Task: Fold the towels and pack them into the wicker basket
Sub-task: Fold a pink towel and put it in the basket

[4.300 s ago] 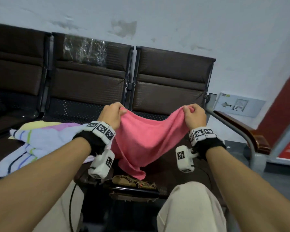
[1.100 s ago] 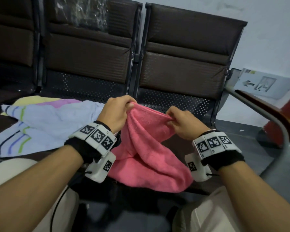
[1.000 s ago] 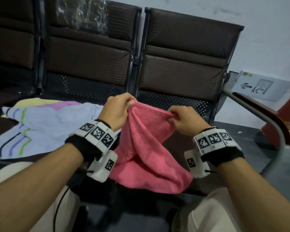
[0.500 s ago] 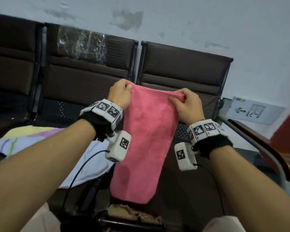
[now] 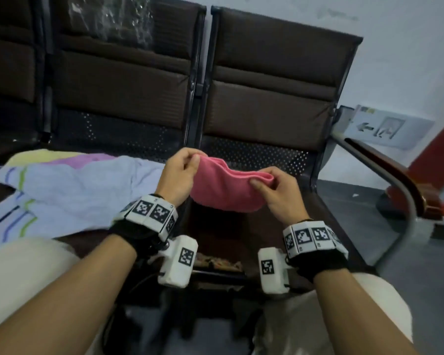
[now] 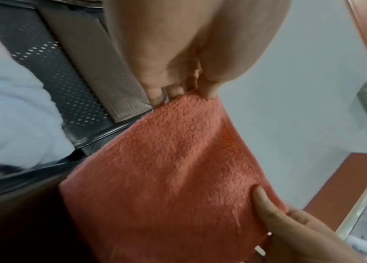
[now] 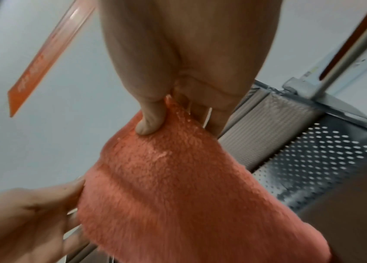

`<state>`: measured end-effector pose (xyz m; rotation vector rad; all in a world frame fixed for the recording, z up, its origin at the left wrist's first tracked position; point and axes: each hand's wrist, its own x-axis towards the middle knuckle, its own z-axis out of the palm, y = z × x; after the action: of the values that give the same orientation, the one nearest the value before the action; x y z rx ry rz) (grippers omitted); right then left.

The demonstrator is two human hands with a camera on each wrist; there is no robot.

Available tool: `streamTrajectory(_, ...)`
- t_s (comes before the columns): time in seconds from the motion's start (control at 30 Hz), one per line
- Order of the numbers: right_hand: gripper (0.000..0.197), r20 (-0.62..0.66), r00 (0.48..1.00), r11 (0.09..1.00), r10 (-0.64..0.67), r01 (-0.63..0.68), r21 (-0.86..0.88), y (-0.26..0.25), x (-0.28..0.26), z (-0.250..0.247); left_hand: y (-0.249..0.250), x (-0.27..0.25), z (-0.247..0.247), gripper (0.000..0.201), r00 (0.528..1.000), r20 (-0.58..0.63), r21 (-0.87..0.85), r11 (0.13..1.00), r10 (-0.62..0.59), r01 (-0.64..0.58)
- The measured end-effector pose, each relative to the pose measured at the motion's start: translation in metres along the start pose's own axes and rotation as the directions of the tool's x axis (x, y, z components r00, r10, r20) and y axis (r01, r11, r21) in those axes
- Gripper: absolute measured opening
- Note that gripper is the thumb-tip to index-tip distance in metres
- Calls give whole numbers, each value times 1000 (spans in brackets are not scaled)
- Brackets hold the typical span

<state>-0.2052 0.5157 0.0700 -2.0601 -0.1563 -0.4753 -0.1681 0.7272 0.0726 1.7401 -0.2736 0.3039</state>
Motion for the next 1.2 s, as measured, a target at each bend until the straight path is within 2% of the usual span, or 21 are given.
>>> streamTrajectory(0.17, 11, -120, 989, 994, 84, -76, 76, 17, -60, 8, -40, -64, 3, 20, 996, 67, 58, 997, -50, 46)
streamTrajectory(0.3, 3, -121, 981, 988, 152, -151, 20, 32, -68, 19, -59, -78, 9, 16, 992, 114, 103, 994, -58, 46)
streamTrajectory(0.47, 7, -61, 968, 966, 244, -248, -78, 54, -47, 29, -78, -49, 11, 14, 978, 180, 95, 991, -108, 92)
streamTrajectory(0.57, 7, -27, 959, 948, 283, -284, -140, 70, -15, 31, -93, -11, 14, 12, 979, 161, 140, 985, -124, 102)
streamTrajectory(0.7, 14, -49, 959, 931, 279, -283, -230, 89, 29, 35, -112, 33, 27, 12, 974, 142, 152, 976, -177, 156)
streamTrajectory(0.77, 19, -8, 938, 893, 346, -332, -305, 100, 41, 39, -123, 47, 34, 12, 965, 138, 213, 959, -221, 189)
streamTrajectory(0.83, 26, 45, 902, 835, 430, -378, -400, 110, 41, 45, -134, 50, 40, 18, 937, 152, 292, 920, -313, 260)
streamTrajectory(0.9, 35, 91, 895, 795, 436, -336, -505, 116, 34, 48, -142, 46, 43, 32, 894, 184, 376, 870, -408, 320)
streamTrajectory(0.97, 31, 188, 908, 794, 375, -210, -570, 115, 24, 47, -146, 38, 43, 48, 873, 205, 434, 840, -443, 325)
streamTrajectory(1.0, 25, 280, 892, 811, 355, -145, -567, 113, 20, 45, -146, 33, 41, 53, 877, 211, 456, 837, -432, 302)
streamTrajectory(1.03, 22, 395, 849, 825, 351, -81, -559, 109, 17, 41, -145, 29, 39, 57, 893, 206, 490, 833, -399, 259)
streamTrajectory(1.1, 32, 609, 707, 820, 361, 70, -568, 99, 9, 35, -140, 20, 34, 55, 934, 200, 580, 804, -297, 132)
streamTrajectory(1.13, 42, 672, 641, 804, 371, 141, -578, 95, 4, 33, -136, 13, 32, 51, 944, 224, 601, 797, -244, 63)
streamTrajectory(1.17, 52, 702, 601, 788, 382, 185, -587, 92, -1, 31, -132, 6, 32, 45, 939, 279, 598, 802, -202, -5)
streamTrajectory(1.2, 60, 709, 589, 776, 388, 206, -596, 89, -6, 31, -127, -1, 32, 37, 917, 360, 572, 817, -175, -69)
